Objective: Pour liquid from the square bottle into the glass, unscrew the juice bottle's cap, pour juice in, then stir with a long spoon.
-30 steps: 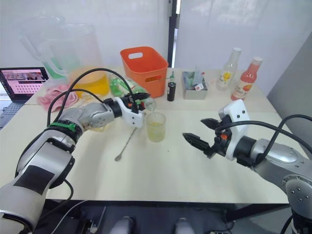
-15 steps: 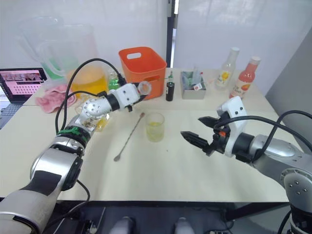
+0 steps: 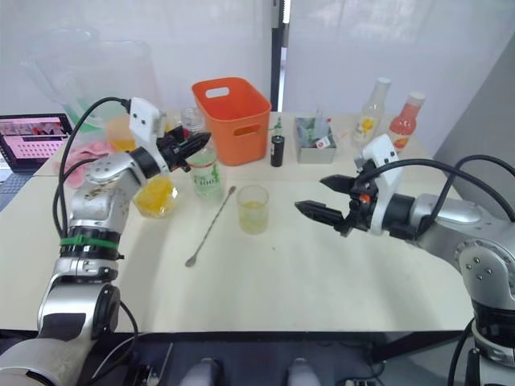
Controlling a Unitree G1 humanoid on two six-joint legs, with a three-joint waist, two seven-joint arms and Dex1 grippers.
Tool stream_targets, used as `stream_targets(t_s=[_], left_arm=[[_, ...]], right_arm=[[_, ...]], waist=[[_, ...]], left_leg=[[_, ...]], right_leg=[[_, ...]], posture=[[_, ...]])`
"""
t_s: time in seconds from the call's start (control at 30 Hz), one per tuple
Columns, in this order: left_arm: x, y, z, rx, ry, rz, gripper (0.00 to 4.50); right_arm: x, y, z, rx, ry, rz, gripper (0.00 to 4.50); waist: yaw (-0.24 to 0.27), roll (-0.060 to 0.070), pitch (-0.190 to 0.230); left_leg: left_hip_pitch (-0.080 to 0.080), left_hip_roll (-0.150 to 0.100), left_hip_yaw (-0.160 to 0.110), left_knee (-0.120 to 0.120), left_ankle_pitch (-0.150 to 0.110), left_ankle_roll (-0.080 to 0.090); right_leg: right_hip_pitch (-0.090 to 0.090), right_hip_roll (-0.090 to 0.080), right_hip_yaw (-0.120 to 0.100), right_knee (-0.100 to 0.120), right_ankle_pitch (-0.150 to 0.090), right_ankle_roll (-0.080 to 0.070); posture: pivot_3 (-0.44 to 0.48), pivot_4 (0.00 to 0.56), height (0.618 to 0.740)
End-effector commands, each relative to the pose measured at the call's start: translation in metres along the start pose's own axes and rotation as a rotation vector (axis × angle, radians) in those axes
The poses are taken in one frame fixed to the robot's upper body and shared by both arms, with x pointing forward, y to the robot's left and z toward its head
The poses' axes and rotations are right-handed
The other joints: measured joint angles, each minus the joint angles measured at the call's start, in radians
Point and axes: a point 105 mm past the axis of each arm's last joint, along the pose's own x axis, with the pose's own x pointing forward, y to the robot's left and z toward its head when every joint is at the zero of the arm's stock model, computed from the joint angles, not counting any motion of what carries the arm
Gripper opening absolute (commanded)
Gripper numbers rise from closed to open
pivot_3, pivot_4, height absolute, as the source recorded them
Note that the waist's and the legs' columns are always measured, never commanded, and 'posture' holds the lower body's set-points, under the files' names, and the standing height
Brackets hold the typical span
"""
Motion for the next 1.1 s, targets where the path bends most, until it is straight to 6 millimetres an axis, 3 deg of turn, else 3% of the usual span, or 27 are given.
stream_targets(t_s=[0.03, 0.2, 0.37, 0.47, 0.67, 0.77, 0.83, 0.9, 1.1], left_arm=[[-0.017, -0.001, 0.033, 0.009, -0.069, 0.020, 1.33], [-0.044, -0.009, 0.036, -0.025, -0.041, 0.017, 1.33], [-0.125, 0.009, 0.038, 0.040, 0.011, 0.093, 1.33], [-0.148, 0.012, 0.039, 0.062, 0.031, 0.096, 1.33], [-0.212, 0.041, 0.038, 0.048, 0.063, 0.229, 1.33], [-0.219, 0.043, 0.036, 0.040, 0.063, 0.234, 1.33], [-0.235, 0.071, 0.030, 0.050, 0.070, 0.381, 1.33], [-0.239, 0.096, 0.027, 0.046, 0.039, 0.495, 1.33], [-0.211, 0.125, 0.021, 0.070, 0.008, 0.547, 1.33]], right_arm=[[0.003, -0.002, 0.010, -0.050, -0.029, 0.034, 4.46], [0.014, -0.006, 0.012, -0.064, -0.026, 0.089, 4.46], [0.034, -0.004, 0.007, -0.081, 0.027, 0.215, 4.46], [0.038, 0.000, 0.003, -0.095, 0.050, 0.256, 4.46], [0.043, 0.015, 0.007, -0.103, 0.004, 0.361, 4.46], [0.044, 0.016, 0.007, -0.103, 0.001, 0.368, 4.46], [0.044, 0.020, 0.009, -0.103, -0.009, 0.379, 4.46], [0.045, 0.025, 0.011, -0.095, -0.031, 0.382, 4.46], [0.040, 0.041, 0.019, -0.157, -0.109, 0.396, 4.46]], waist=[[-0.003, 0.000, 0.000], [-0.005, 0.000, 0.000], [-0.030, 0.000, 0.000], [-0.027, 0.000, 0.000], [-0.004, 0.000, 0.000], [0.005, 0.000, 0.000], [0.010, 0.000, 0.000], [0.015, 0.000, 0.000], [0.035, -0.002, -0.001]], left_leg=[[0.000, 0.000, 0.000, 0.000, 0.000, 0.000], [0.001, 0.000, 0.000, 0.000, 0.000, 0.000], [0.003, 0.001, 0.001, -0.003, 0.000, 0.000], [0.005, 0.001, 0.000, -0.006, 0.000, 0.000], [0.005, 0.002, 0.001, -0.005, 0.000, -0.001], [0.005, 0.002, 0.001, -0.005, 0.000, -0.001], [0.005, 0.002, 0.001, -0.005, 0.000, -0.001], [0.006, 0.002, 0.001, -0.005, 0.000, -0.001], [0.006, 0.004, 0.001, -0.005, 0.001, -0.002]], right_leg=[[0.000, 0.000, 0.000, 0.000, 0.000, 0.000], [0.000, 0.000, 0.000, 0.000, 0.000, 0.000], [0.000, 0.000, 0.001, -0.001, 0.000, -0.001], [0.000, 0.001, 0.000, 0.001, -0.001, -0.004], [0.000, 0.001, -0.001, -0.001, -0.002, -0.004], [0.001, 0.001, -0.001, -0.001, -0.002, -0.005], [0.000, 0.001, -0.001, -0.001, -0.002, -0.005], [0.000, 0.001, -0.001, 0.000, -0.002, -0.005], [0.001, 0.004, -0.002, 0.000, -0.002, -0.005]], posture=[[0.000, 0.150, 0.703], [0.000, 0.150, 0.703], [0.000, 0.150, 0.703], [0.000, 0.150, 0.703], [0.000, 0.150, 0.703], [0.000, 0.150, 0.703], [0.000, 0.150, 0.703], [0.000, 0.150, 0.703], [0.000, 0.150, 0.703]])
